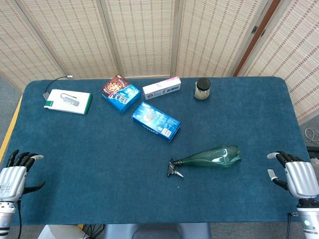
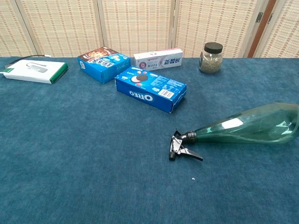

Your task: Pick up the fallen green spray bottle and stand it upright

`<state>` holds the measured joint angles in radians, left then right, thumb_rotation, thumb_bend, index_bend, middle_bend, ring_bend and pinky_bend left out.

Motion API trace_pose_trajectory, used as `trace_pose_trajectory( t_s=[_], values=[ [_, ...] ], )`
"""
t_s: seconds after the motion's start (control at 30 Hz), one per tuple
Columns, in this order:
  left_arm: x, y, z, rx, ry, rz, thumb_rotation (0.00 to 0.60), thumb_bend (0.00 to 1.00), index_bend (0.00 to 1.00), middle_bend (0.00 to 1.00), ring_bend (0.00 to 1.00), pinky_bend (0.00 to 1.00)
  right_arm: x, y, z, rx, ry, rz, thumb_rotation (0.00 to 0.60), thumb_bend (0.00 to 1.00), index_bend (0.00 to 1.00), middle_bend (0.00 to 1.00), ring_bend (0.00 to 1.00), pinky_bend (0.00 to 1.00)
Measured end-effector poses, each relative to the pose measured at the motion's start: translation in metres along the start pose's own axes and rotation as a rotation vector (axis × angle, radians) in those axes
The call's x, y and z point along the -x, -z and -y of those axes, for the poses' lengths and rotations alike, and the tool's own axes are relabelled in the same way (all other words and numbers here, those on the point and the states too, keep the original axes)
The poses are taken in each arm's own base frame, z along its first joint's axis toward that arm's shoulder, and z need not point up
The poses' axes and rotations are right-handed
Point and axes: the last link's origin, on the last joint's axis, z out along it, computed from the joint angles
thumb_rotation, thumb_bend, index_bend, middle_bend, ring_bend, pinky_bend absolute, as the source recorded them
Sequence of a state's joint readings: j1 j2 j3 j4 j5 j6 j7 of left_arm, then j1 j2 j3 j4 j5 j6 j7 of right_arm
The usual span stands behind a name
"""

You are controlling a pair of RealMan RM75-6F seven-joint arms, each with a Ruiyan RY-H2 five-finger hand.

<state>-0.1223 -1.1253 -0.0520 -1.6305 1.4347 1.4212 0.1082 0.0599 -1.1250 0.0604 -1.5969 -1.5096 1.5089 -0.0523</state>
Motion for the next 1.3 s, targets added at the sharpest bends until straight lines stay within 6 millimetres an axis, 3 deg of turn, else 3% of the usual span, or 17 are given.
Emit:
trace_pose_trajectory(
  t_s=[0.2,0.43,0.53,0.7,0.93,1.3],
  values=[
    [0.005,-0.001,0.0,-0.007,-0.047,-0.015,0.6,0.0,0.35,0.27,0.23,0.18,0.002,-0.003,0.001,-0.004,-0.002,0.005,0.6,0.26,0.42,0.42,0.47,0.57],
    [0.007,0.0,0.003,-0.033,-0.049,0.01,0.6,0.0,0.4,0.29,0.25,0.2,-0.006,-0.009,0.005,-0.032,-0.02,-0.016,0.6,0.25,0.42,0.41,0.44,0.56],
    [0.009,0.002,0.003,-0.034,-0.054,0.026,0.6,0.0,0.42,0.29,0.27,0.21,-0.008,-0.013,0.009,-0.058,-0.01,-0.012,0.6,0.18,0.4,0.36,0.37,0.48],
    [0.012,0.007,0.005,-0.043,-0.052,0.038,0.6,0.0,0.45,0.31,0.28,0.22,-0.009,-0.02,0.018,-0.101,0.024,0.021,0.6,0.0,0.28,0.22,0.22,0.35],
    [0.011,0.01,0.009,-0.052,-0.047,0.039,0.6,0.0,0.47,0.33,0.29,0.23,-0.008,-0.039,0.041,-0.176,0.087,0.12,0.6,0.0,0.17,0.15,0.16,0.33],
    [0.014,0.011,0.012,-0.053,-0.037,0.045,0.6,0.0,0.49,0.35,0.32,0.29,-0.006,-0.075,0.089,-0.326,0.182,0.199,0.6,0.0,0.16,0.14,0.14,0.28]
  ],
)
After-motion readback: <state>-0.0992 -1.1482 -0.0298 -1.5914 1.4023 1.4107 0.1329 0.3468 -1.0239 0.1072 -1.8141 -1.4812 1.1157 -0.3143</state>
